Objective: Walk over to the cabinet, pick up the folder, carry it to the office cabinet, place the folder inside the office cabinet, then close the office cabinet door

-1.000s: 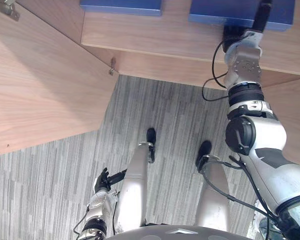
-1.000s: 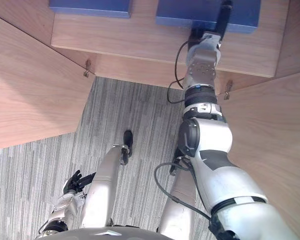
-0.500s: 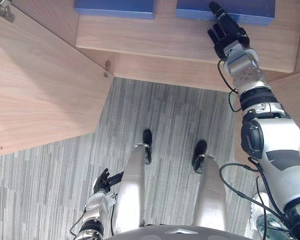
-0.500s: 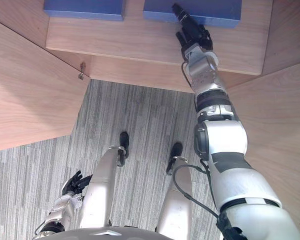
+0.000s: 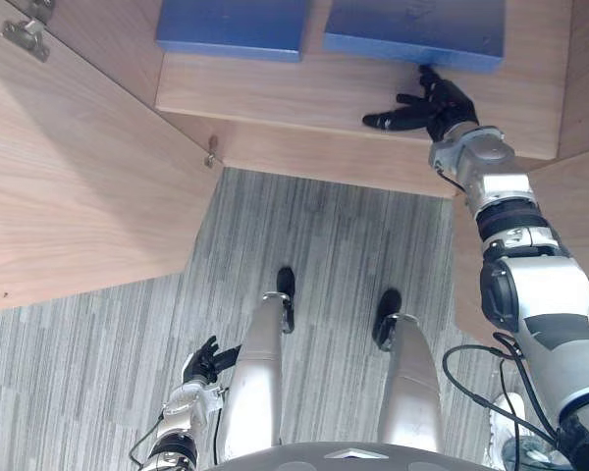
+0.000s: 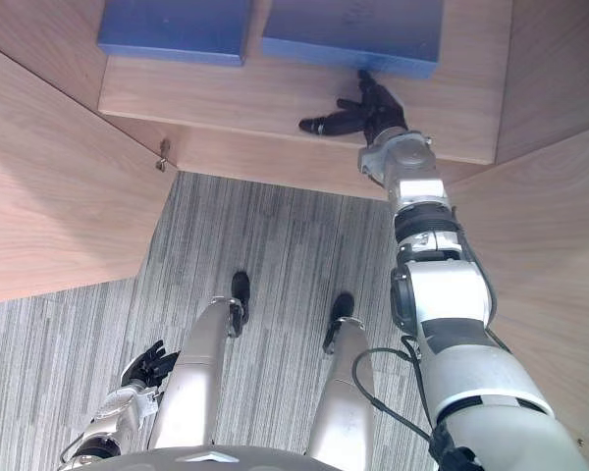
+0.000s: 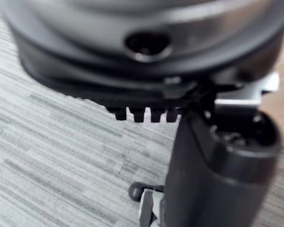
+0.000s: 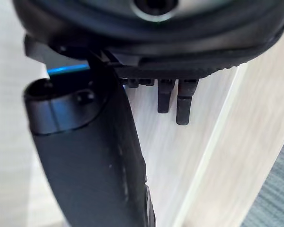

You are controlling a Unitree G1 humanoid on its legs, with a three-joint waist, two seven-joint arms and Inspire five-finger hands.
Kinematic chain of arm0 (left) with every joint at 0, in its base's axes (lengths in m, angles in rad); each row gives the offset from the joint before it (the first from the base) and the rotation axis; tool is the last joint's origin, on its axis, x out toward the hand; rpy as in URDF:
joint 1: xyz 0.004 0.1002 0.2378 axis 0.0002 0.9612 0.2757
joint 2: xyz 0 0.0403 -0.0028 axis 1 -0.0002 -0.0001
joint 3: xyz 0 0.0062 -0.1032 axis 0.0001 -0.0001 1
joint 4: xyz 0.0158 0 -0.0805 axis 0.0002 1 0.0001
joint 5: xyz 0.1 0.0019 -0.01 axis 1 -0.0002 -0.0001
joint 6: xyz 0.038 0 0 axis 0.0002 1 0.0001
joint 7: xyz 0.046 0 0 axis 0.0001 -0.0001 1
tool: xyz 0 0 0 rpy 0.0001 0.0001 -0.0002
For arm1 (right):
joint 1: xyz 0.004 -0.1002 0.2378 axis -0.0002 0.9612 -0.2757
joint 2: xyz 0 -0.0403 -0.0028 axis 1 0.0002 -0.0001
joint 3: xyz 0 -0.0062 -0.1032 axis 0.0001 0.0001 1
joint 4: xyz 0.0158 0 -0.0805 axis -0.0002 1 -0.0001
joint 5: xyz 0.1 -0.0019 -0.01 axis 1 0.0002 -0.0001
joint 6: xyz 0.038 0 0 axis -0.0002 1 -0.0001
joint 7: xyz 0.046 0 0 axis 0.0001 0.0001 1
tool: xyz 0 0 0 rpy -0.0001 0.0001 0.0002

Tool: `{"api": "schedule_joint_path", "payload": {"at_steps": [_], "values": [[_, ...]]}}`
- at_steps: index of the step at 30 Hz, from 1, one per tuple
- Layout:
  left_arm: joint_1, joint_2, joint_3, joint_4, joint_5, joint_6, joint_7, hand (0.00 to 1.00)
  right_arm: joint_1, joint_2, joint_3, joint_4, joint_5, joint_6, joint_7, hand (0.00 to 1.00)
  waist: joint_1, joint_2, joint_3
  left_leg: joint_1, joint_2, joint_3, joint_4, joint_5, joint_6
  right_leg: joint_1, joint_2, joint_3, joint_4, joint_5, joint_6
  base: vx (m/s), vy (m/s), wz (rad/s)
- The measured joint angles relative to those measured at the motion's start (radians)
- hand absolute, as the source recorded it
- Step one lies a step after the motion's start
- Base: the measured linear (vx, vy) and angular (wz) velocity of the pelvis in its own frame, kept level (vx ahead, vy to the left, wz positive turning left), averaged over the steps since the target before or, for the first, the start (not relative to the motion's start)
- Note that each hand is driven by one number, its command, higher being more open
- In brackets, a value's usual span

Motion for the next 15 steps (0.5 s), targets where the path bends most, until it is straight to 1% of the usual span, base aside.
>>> {"api": "schedule_joint_path", "payload": {"at_steps": [1, 4, 5, 7, 9, 10, 12, 15], "values": [[0.0, 0.001, -0.004, 0.007, 0.006, 0.001, -0.002, 1.0, 0.012, 0.009, 0.027, -0.002, -0.094, -0.007, 0.013, 1.0, 0.001, -0.006, -0.012, 0.003, 0.001, 0.002, -0.002, 0.001, -0.001, 0.0, 0.001, 0.002, -0.001, 0.0, 0.0, 0.0, 0.0, -0.07], [0.004, 0.002, -0.012, 0.011, 0.022, 0.001, -0.003, 1.0, 0.032, 0.024, 0.074, -0.007, -0.209, -0.015, 0.018, 1.0, 0.011, -0.019, -0.027, 0.019, 0.002, 0.007, -0.008, 0.001, -0.002, 0.011, 0.003, 0.008, -0.005, 0.001, 0.001, 0.0, -0.006, -0.05], [0.008, 0.002, -0.017, 0.011, 0.022, 0.001, -0.003, 1.0, 0.034, 0.03, 0.081, -0.007, -0.228, -0.015, 0.019, 1.0, 0.011, -0.021, -0.029, 0.023, 0.003, 0.007, -0.01, 0.001, -0.003, 0.015, 0.004, 0.008, -0.008, 0.002, 0.001, 0.01, -0.017, -0.04], [0.022, 0.002, -0.018, 0.011, 0.022, -0.001, -0.003, 1.0, 0.056, 0.054, 0.106, -0.017, -0.285, -0.016, 0.025, 1.0, 0.012, -0.032, -0.036, 0.041, 0.004, 0.01, -0.027, 0.003, -0.004, 0.032, 0.006, 0.008, -0.03, 0.009, 0.0, 0.02, -0.016, -0.04], [0.027, 0.002, -0.019, 0.015, 0.022, -0.001, -0.005, 1.0, 0.076, 0.071, 0.109, -0.023, -0.319, -0.02, 0.032, 1.0, 0.013, -0.036, -0.038, 0.058, 0.003, 0.01, -0.039, 0.006, -0.004, 0.053, 0.006, 0.002, -0.046, 0.012, -0.002, 0.0, 0.0, 0.0], [0.033, 0.003, -0.019, 0.017, 0.022, -0.001, -0.005, 1.0, 0.1, 0.091, 0.114, -0.023, -0.34, -0.021, 0.04, 1.0, 0.017, -0.043, -0.043, 0.07, 0.002, 0.011, -0.048, 0.007, -0.004, 0.066, 0.005, 0.001, -0.056, 0.015, -0.001, 0.03, -0.014, 0.03], [0.035, 0.002, -0.019, 0.017, 0.022, 0.0, -0.005, 1.0, 0.127, 0.099, 0.137, -0.028, -0.399, -0.021, 0.03, 1.0, 0.026, -0.048, -0.045, 0.091, 0.0, 0.01, -0.069, 0.016, -0.004, 0.091, 0.005, -0.006, -0.079, 0.023, -0.001, 0.03, -0.012, 0.05], [0.047, 0.004, -0.019, 0.02, 0.024, 0.0, -0.005, 1.0, 0.17, 0.109, 0.144, -0.026, -0.438, -0.019, 0.029, 1.0, 0.027, -0.056, -0.049, 0.138, -0.011, 0.01, -0.128, 0.039, -0.004, 0.139, 0.001, -0.019, -0.132, 0.039, 0.002, 0.04, -0.011, 0.08]]}}
